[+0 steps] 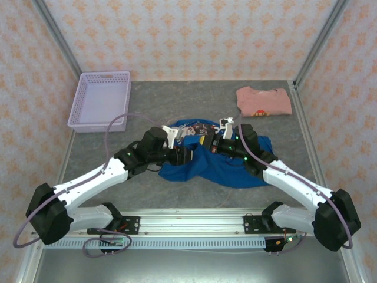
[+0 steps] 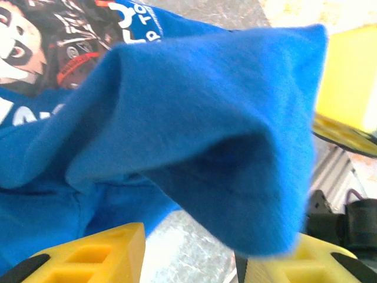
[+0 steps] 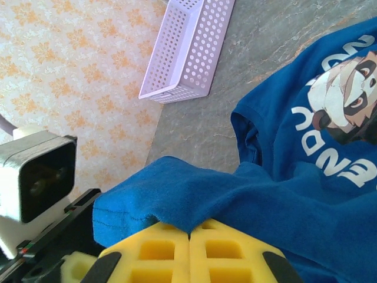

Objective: Fold the inside-out t-shirt
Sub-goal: Adjust the T-shirt at the center of the table.

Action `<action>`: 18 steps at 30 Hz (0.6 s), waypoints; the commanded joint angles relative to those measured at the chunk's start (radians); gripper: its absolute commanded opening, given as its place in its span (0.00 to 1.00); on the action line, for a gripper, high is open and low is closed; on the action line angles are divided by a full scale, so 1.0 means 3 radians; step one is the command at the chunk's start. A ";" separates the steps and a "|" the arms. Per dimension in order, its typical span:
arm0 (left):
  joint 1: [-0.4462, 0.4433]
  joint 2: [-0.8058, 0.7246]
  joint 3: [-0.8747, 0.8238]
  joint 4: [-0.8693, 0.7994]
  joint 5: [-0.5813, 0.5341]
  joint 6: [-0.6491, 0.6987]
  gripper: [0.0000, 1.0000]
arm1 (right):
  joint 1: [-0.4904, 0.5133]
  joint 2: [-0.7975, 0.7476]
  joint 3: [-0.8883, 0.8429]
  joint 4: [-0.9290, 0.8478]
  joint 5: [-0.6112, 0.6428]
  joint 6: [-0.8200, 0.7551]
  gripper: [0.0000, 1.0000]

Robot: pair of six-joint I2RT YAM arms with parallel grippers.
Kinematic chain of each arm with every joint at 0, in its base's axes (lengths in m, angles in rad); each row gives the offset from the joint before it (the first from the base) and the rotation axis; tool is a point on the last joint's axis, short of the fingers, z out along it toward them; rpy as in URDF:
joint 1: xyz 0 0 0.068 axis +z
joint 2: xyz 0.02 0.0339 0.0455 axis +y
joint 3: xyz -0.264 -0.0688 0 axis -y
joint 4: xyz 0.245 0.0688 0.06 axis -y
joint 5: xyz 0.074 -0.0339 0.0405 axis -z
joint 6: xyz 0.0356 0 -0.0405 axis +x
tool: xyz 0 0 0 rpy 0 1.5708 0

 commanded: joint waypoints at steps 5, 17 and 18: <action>-0.0015 0.0243 0.0303 0.0159 -0.0652 0.0190 0.42 | -0.0014 -0.0063 0.0070 0.0093 0.0031 0.0017 0.00; 0.0270 0.0154 0.1167 -0.0961 0.0168 0.0592 0.00 | -0.0013 -0.0455 0.0475 -0.1390 0.0963 -0.1357 0.00; 0.0322 0.0135 0.1320 -0.1284 0.0288 0.0563 0.00 | -0.0011 -0.0491 0.0515 -0.1523 0.1108 -0.1488 0.00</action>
